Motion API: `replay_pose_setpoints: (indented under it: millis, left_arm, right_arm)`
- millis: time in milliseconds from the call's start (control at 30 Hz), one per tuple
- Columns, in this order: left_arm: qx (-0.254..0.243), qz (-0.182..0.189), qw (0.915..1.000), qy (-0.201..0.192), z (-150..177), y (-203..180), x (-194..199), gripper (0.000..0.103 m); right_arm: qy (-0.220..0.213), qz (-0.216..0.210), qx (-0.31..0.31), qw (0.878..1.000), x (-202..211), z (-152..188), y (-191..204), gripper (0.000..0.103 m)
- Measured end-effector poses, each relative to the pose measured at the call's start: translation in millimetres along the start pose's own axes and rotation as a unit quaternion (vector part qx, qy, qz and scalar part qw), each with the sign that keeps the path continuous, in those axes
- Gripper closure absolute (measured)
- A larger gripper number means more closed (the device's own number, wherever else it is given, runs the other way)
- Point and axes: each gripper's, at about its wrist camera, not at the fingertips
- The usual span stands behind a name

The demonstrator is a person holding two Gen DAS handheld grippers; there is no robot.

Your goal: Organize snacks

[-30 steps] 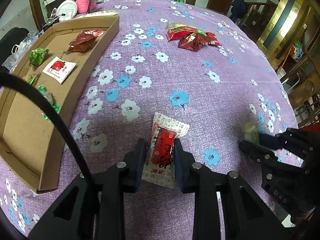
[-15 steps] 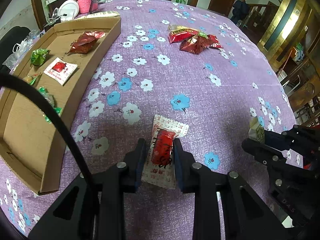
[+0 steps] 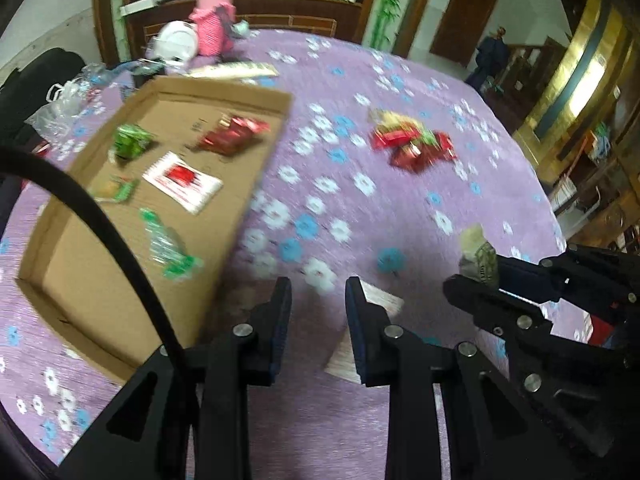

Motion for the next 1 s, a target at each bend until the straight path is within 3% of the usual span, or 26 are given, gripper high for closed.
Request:
replay_pose_setpoints:
  millis: [267, 433, 633, 867, 1000]
  left_arm:
    - [0.062, -0.069, 0.9957, -0.005, -27.0, 81.8, -9.8, 0.074]
    - [0.08, -0.115, 0.9902, -0.004, -40.6, 123.7, -26.6, 0.074]
    - [0.092, -0.127, 0.9875, 0.015, -47.2, 149.3, -48.0, 0.074]
    - [0.085, -0.138, 0.9858, 0.043, -49.8, 151.9, -64.3, 0.071]
    - [0.08, -0.163, 0.9816, 0.059, -51.1, 150.7, -71.4, 0.057]
  right_arm:
    - [-0.022, -0.045, 0.045, 0.998, -32.2, -63.5, 43.1, 0.087]
    - [-0.009, -0.073, 0.049, 0.996, -74.6, -95.0, 66.4, 0.087]
    - [0.011, -0.079, 0.052, 0.995, -110.6, -116.3, 82.6, 0.087]
    - [0.035, -0.069, 0.036, 0.996, -133.7, -125.0, 80.0, 0.085]
    - [0.04, -0.055, 0.03, 0.997, -137.5, -124.5, 74.3, 0.081]
Point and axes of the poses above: each gripper's, at about its wrist camera, not at the fingertips, and x roughly against the way its jaws point, y to its left, z to its underside, and after that the axes turned 13 degrees about -z, right-handed
